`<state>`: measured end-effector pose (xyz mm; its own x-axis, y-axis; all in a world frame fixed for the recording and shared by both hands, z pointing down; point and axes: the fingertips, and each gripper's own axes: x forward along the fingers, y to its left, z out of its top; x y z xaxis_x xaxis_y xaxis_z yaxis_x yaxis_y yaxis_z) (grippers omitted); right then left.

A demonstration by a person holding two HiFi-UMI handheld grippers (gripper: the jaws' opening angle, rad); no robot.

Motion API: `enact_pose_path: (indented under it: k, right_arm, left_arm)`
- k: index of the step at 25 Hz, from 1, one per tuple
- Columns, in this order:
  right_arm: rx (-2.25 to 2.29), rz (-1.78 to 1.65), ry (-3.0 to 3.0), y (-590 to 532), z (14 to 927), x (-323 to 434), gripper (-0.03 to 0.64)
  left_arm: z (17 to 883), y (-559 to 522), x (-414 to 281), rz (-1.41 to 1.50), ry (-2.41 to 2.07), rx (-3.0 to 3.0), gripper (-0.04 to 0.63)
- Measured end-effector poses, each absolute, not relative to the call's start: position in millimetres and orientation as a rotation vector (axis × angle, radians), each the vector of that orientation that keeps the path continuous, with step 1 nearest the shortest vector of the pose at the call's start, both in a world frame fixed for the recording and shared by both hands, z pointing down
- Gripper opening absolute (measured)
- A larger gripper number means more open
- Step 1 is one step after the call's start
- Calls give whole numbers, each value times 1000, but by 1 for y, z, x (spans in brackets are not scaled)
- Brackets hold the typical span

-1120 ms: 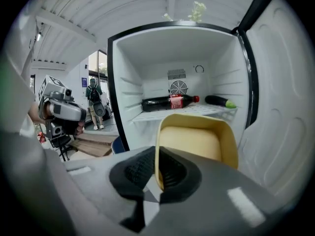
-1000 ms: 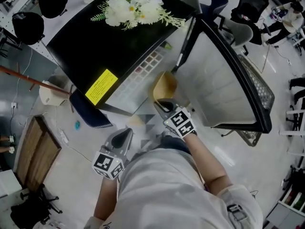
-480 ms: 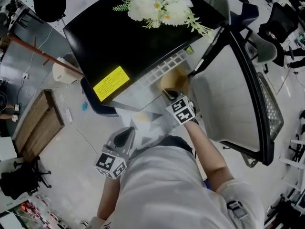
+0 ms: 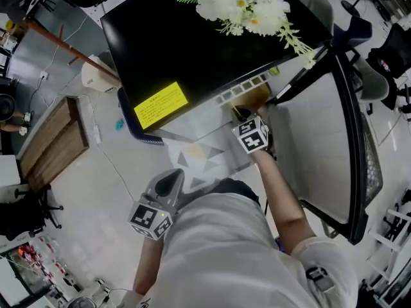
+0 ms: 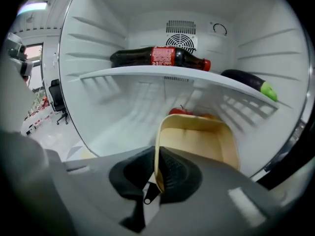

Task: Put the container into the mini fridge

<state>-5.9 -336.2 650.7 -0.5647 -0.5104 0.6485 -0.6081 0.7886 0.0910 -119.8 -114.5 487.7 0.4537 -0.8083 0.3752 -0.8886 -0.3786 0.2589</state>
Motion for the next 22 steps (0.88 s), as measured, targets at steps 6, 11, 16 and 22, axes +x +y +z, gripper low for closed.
enact_pose_path:
  k: [6,11,16,22]
  right_arm:
    - [831,153,-2246,-353,659,-4,17]
    - [820,146,-2251,-359,664,-9,21]
    - [827,120,-2251,-359,661,-13,53]
    - [851,113,-2273,-355,651,-14,86]
  left_arm:
    - [487,-109,-122,259,-1463,2260,9]
    - [489,-104,-123,267,-1474,2245,9]
    - [489,-102,-129,264,-1473,2245,9]
    - [490,-103,-132,256,-1443,2267,9]
